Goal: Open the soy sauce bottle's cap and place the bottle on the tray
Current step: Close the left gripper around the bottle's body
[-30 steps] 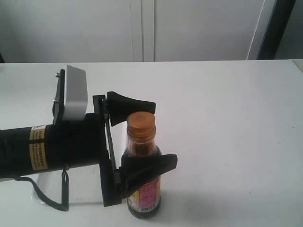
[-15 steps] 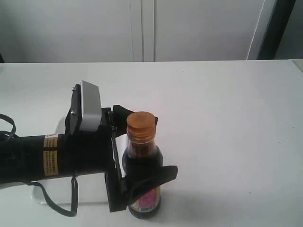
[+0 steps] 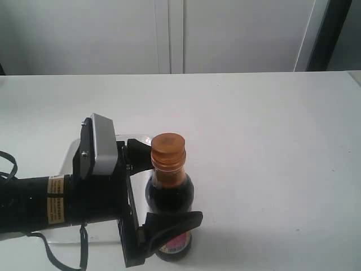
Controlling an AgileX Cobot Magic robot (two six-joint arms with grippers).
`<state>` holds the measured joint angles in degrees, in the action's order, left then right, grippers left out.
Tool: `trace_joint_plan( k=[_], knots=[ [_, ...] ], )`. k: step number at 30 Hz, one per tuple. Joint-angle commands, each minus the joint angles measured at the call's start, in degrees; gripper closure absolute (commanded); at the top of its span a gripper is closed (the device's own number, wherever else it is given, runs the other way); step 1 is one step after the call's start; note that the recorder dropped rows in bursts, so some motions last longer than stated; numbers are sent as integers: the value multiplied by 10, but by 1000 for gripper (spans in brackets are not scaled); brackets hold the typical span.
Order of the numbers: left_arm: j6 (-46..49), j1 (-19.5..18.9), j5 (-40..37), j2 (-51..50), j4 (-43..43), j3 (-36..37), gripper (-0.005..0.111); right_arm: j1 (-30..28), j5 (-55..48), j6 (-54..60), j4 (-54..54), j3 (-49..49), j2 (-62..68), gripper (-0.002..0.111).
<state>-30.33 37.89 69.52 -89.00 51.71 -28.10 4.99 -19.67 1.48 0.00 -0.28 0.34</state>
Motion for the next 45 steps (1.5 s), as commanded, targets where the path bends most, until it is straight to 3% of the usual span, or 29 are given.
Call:
trace_joint_plan(
  k=[1, 23, 26, 29, 40, 42, 45],
  knots=[
    [24, 1, 4, -18, -14, 7, 2, -4, 4, -2, 0, 3, -3, 108],
    [78, 2, 4, -95, -55, 7, 2, -4, 4, -2, 0, 3, -3, 108],
    [82, 2, 4, -95, -55, 7, 7, -4, 4, -2, 0, 3, -3, 108],
    [86, 2, 4, -95, -55, 7, 18, -4, 4, -2, 0, 3, -3, 108],
    [76, 17, 4, -106, -55, -19, 20, -4, 4, -11, 0, 3, -3, 108],
    [76, 17, 4, -106, -51, -19, 30, -4, 4, -11, 0, 3, -3, 108],
    [78, 17, 4, -106, -39, -19, 65, -4, 4, -11, 0, 3, -3, 108]
  ],
)
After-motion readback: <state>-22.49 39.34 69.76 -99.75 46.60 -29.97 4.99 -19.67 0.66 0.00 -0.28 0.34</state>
